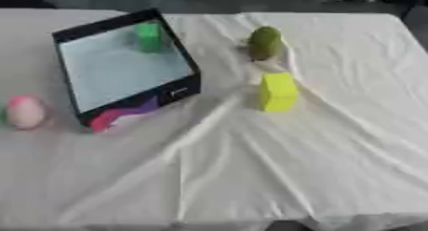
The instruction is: Pick up objects on the table and place them in the box.
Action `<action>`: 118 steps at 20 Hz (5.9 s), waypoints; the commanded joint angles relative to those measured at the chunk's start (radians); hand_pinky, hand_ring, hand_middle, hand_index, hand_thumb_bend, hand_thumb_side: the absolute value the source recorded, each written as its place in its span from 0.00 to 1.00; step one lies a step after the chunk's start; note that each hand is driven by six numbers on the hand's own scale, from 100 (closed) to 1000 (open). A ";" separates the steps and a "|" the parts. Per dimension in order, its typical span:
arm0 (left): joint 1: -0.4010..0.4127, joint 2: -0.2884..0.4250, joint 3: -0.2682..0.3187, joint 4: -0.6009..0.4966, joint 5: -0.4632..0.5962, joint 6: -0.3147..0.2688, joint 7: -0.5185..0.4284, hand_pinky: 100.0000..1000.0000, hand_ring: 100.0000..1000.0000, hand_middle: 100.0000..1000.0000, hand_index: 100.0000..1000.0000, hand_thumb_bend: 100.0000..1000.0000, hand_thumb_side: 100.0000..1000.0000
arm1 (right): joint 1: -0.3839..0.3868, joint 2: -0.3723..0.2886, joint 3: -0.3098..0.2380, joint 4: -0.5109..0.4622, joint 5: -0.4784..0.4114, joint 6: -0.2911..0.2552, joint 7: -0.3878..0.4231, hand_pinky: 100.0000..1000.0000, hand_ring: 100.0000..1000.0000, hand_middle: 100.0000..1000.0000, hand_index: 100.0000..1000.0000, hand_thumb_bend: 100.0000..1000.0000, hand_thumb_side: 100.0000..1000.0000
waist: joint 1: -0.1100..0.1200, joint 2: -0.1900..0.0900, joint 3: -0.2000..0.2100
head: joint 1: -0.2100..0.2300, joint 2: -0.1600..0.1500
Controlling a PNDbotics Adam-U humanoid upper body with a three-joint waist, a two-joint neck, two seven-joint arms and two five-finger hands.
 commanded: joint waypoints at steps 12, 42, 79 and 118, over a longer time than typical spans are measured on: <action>-0.005 0.024 0.035 -0.055 -0.002 -0.014 0.033 0.76 0.81 0.74 0.73 0.00 0.75 | 0.025 -0.066 -0.034 -0.038 0.005 -0.009 -0.024 0.98 0.87 0.83 1.00 0.00 0.00 | 0.023 0.037 -0.013 | 0.049 0.005; -0.017 0.023 0.017 -0.063 -0.010 -0.003 0.017 0.76 0.82 0.74 0.73 0.00 0.76 | -0.041 -0.130 0.281 -0.117 0.354 -0.013 0.240 0.97 0.91 0.86 1.00 0.21 0.18 | 0.018 0.063 0.008 | 0.020 0.003; -0.015 0.023 -0.003 -0.057 -0.014 0.005 -0.009 0.76 0.82 0.74 0.73 0.00 0.76 | -0.110 0.028 0.437 0.036 0.657 -0.029 0.239 0.99 0.93 0.87 1.00 0.39 0.34 | 0.021 0.061 0.009 | 0.007 -0.010; -0.018 0.018 -0.010 -0.060 -0.018 0.007 -0.023 0.76 0.83 0.74 0.73 0.00 0.76 | -0.166 0.105 0.443 0.297 0.722 -0.106 0.245 0.97 0.90 0.83 0.94 0.39 0.28 | 0.028 0.075 0.012 | 0.003 -0.027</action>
